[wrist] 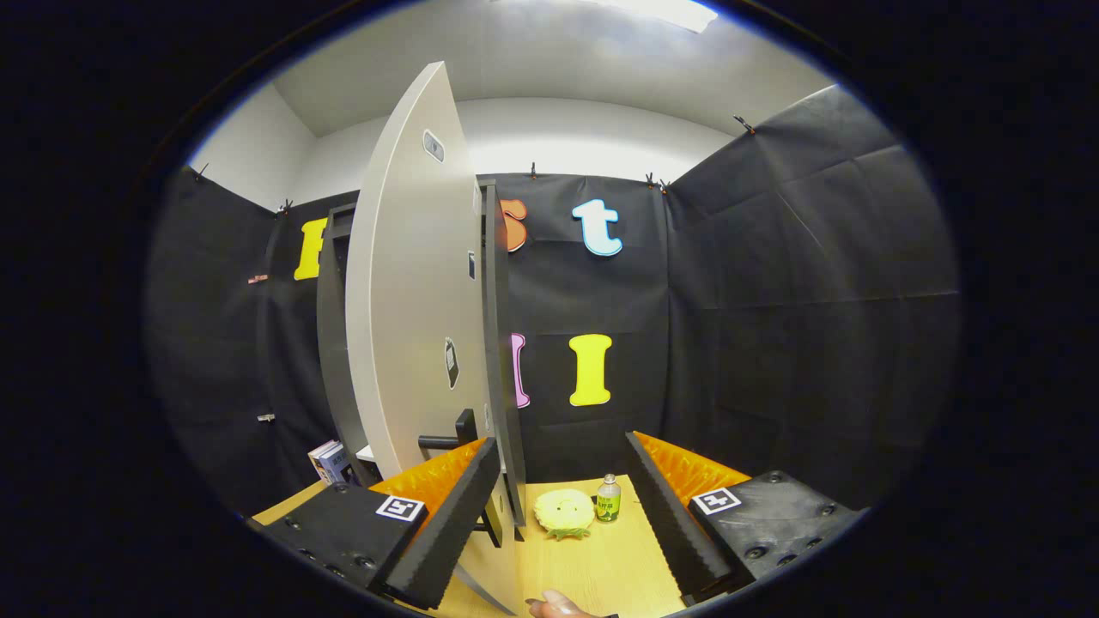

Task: Open the shoe cabinet door, grab the shoes and put them into the shoe cabinet, then close the shoe cabinet door.

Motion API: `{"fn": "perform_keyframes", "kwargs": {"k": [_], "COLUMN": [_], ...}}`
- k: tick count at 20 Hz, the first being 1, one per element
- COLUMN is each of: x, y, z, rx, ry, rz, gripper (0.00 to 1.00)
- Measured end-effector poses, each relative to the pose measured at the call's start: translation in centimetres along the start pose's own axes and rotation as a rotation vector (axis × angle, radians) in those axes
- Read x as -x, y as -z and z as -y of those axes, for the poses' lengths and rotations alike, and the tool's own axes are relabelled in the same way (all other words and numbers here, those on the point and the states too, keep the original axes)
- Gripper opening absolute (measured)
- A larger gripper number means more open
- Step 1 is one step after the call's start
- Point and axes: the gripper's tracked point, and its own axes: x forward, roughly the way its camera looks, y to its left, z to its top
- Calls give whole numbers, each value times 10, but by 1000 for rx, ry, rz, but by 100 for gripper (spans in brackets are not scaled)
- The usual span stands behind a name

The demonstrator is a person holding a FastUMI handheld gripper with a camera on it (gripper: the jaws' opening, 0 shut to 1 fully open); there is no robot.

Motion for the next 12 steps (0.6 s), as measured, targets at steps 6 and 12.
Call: {"fn": "perform_keyframes", "kwargs": {"k": [6,12], "x": [6,-1], "y": [0,9], "z": [-57,-122], "rx": [32,6], "ry": [-42,-78], "rz": [5,-7], "gripper": [97,97]}}
